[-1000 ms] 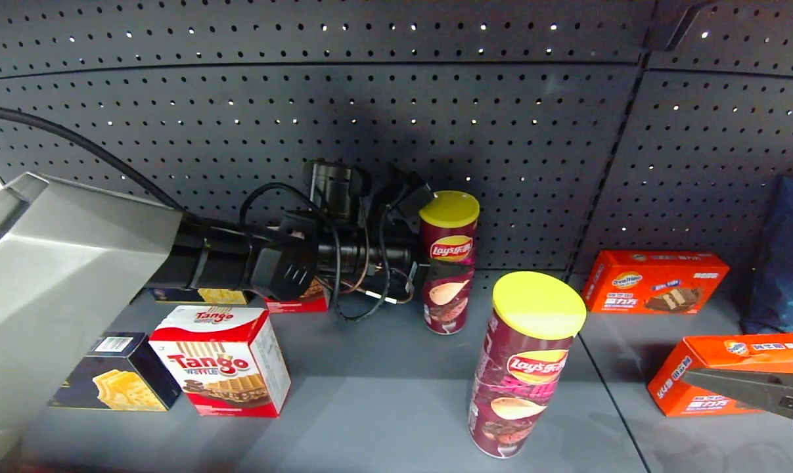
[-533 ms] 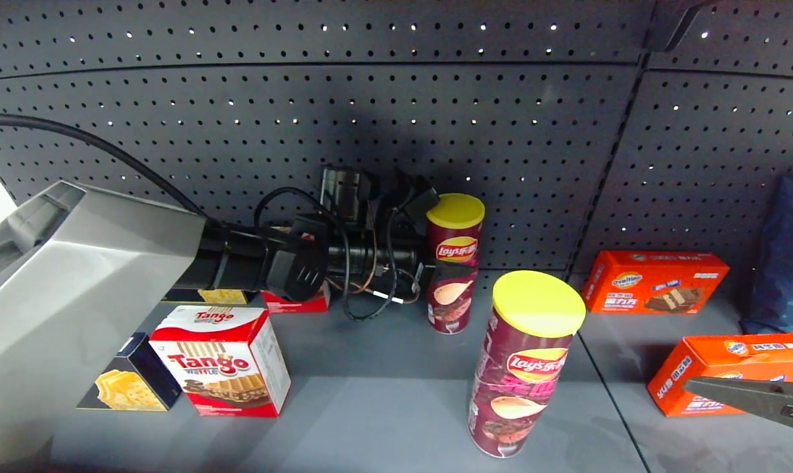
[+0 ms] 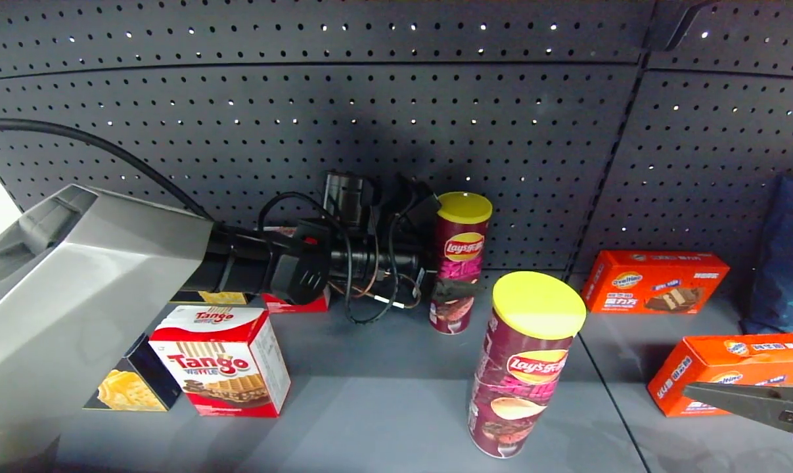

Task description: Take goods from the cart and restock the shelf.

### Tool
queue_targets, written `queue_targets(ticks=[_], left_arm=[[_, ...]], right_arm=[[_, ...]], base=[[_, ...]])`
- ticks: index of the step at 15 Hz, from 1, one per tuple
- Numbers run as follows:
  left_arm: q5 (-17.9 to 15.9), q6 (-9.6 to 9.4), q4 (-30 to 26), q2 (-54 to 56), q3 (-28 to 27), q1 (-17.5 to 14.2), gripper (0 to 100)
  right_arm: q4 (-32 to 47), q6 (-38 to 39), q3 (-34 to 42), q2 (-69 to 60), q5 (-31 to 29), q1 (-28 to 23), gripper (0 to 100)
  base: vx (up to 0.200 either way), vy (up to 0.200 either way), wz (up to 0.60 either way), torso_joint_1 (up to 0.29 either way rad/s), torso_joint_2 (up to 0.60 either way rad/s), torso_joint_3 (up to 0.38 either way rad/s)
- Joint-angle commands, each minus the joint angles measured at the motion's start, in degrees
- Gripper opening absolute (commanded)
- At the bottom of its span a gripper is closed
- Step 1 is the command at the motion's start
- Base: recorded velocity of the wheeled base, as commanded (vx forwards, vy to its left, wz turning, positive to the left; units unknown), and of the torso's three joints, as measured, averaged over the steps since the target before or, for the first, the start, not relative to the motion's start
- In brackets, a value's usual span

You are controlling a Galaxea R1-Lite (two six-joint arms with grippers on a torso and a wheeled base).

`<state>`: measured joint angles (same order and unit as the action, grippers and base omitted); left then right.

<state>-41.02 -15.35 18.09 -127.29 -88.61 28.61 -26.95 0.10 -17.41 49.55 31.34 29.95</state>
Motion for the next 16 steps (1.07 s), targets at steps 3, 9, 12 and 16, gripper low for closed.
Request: queue_targets(ticks=[3,9,12,16], left_arm=[[0.06,-0.12,0.63,4.51,6.44,-0.49,100],[0.77,-0.74,1.6,16.11,20.23,-1.37,100],[1.56,-0.21,1.51,22.26,25.86,-1.19,100],[3.14,-0.03,1.51,28.33,31.75,-1.28,100]], right_arm=[[0.06,-0.1,0.01,0.72,0.03,0.11,100],[0.41,-0.19,-2.54,5.73,-3.13,0.99,100],[0.67,-0.19,-4.21,9.07,-7.08,2.83,100],[0.5,-0.19,-4.21,10.21,-7.17,2.13,100]], base=[[0.0,0.0,0.0,0.0,0.0,0.0],[0.0,0.0,0.0,0.0,0.0,0.0],[0.0,0.0,0.0,0.0,0.0,0.0],[0.0,0.0,0.0,0.0,0.0,0.0]])
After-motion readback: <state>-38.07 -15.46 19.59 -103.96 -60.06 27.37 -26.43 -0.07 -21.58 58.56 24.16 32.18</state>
